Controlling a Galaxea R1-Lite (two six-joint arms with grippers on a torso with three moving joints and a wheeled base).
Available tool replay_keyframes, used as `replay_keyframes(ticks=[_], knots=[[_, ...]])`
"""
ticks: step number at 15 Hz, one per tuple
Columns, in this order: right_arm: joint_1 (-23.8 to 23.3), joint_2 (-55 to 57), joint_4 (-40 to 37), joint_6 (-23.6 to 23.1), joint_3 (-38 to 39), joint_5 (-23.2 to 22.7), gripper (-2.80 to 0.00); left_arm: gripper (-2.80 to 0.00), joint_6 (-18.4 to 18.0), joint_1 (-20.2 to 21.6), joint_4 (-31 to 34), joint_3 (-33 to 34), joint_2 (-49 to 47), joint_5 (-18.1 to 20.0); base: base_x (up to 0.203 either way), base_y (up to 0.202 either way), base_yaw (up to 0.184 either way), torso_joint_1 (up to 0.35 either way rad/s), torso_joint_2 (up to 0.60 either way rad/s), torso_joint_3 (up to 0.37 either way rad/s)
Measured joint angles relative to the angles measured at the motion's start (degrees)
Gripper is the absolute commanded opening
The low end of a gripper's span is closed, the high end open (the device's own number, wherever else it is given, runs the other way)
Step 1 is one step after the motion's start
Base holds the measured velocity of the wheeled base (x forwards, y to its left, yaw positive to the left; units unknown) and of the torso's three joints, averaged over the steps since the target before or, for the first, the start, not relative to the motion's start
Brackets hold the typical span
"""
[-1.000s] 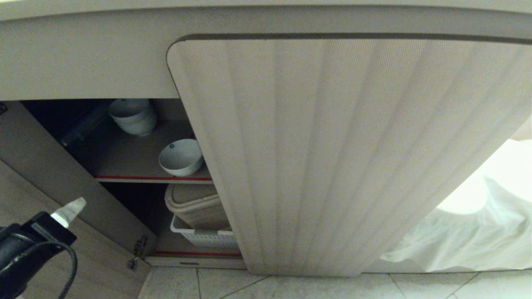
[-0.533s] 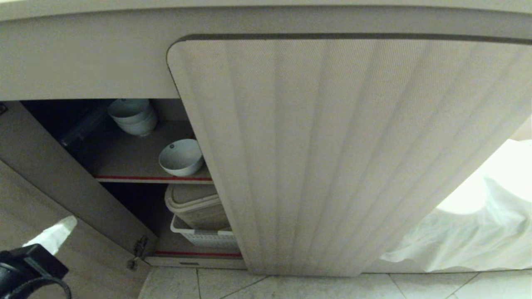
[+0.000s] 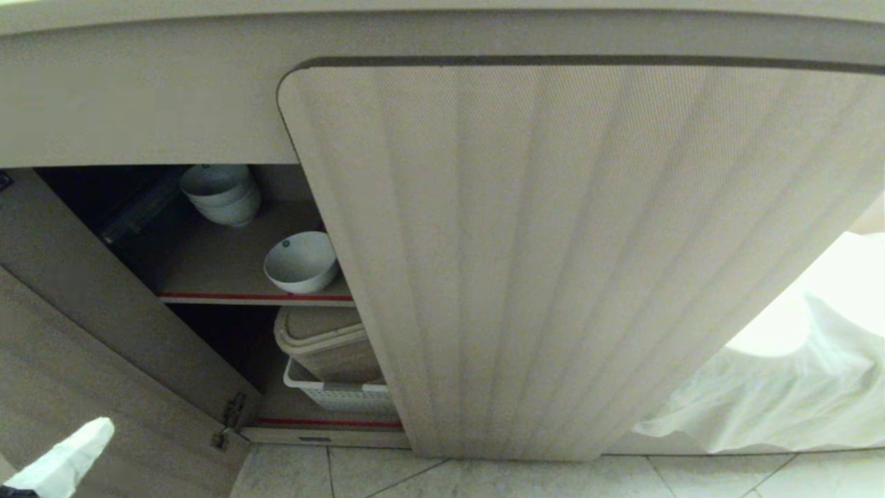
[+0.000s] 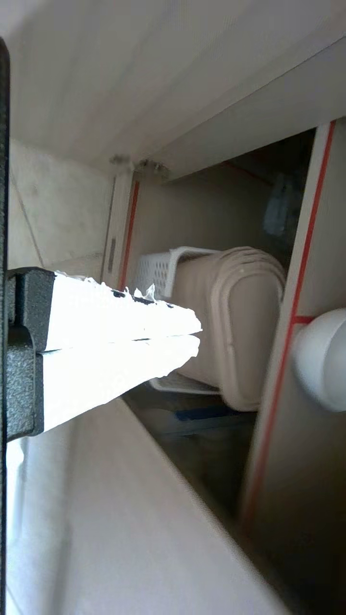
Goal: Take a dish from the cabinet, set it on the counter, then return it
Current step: Close the cabinet door
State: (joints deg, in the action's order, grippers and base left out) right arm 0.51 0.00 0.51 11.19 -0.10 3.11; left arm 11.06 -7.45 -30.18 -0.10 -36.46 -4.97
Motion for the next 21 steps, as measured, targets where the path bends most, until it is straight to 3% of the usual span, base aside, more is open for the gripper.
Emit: replay_keyframes(ticks=[3,5,9,21], knots=[[0.00,0.02,0.00,-0.01,0.00,0.00,-2.80,-2.80,-7.90,3.02,10.89,0.05,10.66,4.05,0.000,0.000,0.000,0.000,0.00,0.000],[0.00,0.01,0.00,-0.01,0.00,0.02,-2.80,-2.80,-10.64,5.45,18.41,0.06,18.01,6.41,0.000,0.000,0.000,0.000,0.00,0.000],[0.00,0.01,0.00,-0.01,0.00,0.01,-2.80,-2.80,-14.65,7.14,29.59,0.10,30.92,6.13,0.000,0.000,0.000,0.000,0.00,0.000],[0.00,0.02,0.00,0.00,0.00,0.02,-2.80,-2.80,-14.86,7.35,30.35,0.10,36.46,5.85,0.000,0.000,0.000,0.000,0.00,0.000]])
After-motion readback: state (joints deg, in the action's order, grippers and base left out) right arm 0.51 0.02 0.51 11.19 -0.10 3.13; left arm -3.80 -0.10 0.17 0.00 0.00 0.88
